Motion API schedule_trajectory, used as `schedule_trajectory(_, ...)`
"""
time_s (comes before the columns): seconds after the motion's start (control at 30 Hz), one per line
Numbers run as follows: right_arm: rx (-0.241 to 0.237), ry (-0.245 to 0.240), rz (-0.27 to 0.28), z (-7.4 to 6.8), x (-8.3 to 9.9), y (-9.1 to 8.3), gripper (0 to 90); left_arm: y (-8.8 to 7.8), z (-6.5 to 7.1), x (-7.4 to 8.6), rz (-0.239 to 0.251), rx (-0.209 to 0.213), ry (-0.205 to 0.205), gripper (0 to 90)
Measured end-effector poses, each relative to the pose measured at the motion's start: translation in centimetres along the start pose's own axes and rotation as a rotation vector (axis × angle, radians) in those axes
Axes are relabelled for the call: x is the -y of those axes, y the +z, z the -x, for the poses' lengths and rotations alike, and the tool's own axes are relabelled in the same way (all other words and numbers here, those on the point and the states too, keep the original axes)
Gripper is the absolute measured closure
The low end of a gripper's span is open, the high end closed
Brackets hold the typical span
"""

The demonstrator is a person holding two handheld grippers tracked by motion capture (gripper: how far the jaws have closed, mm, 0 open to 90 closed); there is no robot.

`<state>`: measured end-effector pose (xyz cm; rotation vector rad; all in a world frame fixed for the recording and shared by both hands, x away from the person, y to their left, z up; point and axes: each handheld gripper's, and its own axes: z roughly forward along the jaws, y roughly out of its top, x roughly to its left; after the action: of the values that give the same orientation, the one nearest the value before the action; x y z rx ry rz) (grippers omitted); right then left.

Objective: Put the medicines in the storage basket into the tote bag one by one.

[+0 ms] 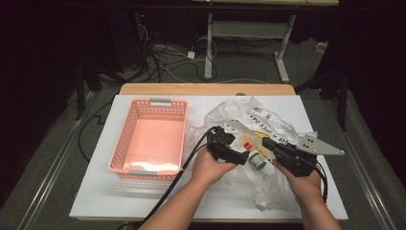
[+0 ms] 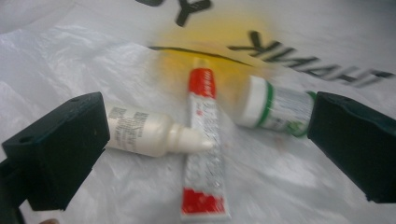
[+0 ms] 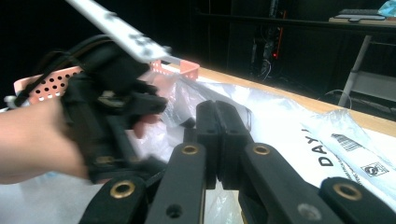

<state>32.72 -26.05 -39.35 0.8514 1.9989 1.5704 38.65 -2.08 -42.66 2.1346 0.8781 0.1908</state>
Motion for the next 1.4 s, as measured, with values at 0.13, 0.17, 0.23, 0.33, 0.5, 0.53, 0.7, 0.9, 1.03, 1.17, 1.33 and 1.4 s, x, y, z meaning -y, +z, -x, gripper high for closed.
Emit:
schedule_trajectory(0.13, 0.000, 0.001, 0.000, -0.1, 0.0, 0.0, 90.0, -1.3, 0.7, 2.4, -0.019, -0.034, 0.056, 9.1)
schedule_trajectory(0.17, 0.000, -0.002, -0.001, -0.1, 0.0, 0.0, 90.0, -1.3, 0.5, 3.1, -0.046, -0.057, 0.065, 16.1)
schedule_trajectory(0.23, -0.003, -0.005, -0.004, -0.2, 0.0, 0.1, 90.0, -0.9, -0.3, 4.5, -0.105, -0.072, 0.017, 28.7)
schedule_trajectory(0.33, -0.007, -0.012, -0.007, -0.4, 0.0, 0.3, 90.0, -0.6, -1.0, 5.7, -0.129, -0.067, -0.031, 35.6)
schedule_trajectory(0.5, -0.007, -0.015, -0.009, -0.4, 0.0, 0.2, 90.0, -0.7, -0.7, 6.2, -0.122, -0.070, -0.027, 38.9)
schedule_trajectory(0.53, -0.006, -0.015, -0.009, -0.4, 0.0, 0.2, 90.0, -0.7, -0.5, 6.3, -0.124, -0.056, -0.022, 38.7)
schedule_trajectory(0.7, -0.003, -0.011, -0.012, -0.3, 0.1, 0.1, 90.0, -0.2, 0.5, 7.0, -0.142, -0.007, -0.013, 15.8)
schedule_trajectory(0.9, -0.007, -0.020, -0.013, -0.6, 0.1, 0.2, 90.0, 0.4, 2.4, 7.9, -0.120, -0.080, 0.059, 14.9)
schedule_trajectory(1.03, -0.007, -0.020, -0.019, -0.6, 0.2, 0.4, 90.0, 0.2, 2.8, 8.3, -0.090, -0.082, 0.054, 28.2)
schedule_trajectory(1.17, -0.009, -0.023, -0.026, -0.8, 0.3, 0.6, 90.0, 0.1, 3.3, 8.4, -0.068, -0.061, 0.093, 51.1)
schedule_trajectory(1.33, -0.007, -0.017, -0.031, -0.8, 0.3, 0.7, 90.0, 0.1, 3.2, 8.4, -0.059, -0.048, 0.080, 72.6)
schedule_trajectory(1.4, -0.008, -0.016, -0.032, -0.9, 0.4, 0.7, 90.0, 0.0, 3.1, 8.4, -0.057, -0.040, 0.074, 81.5)
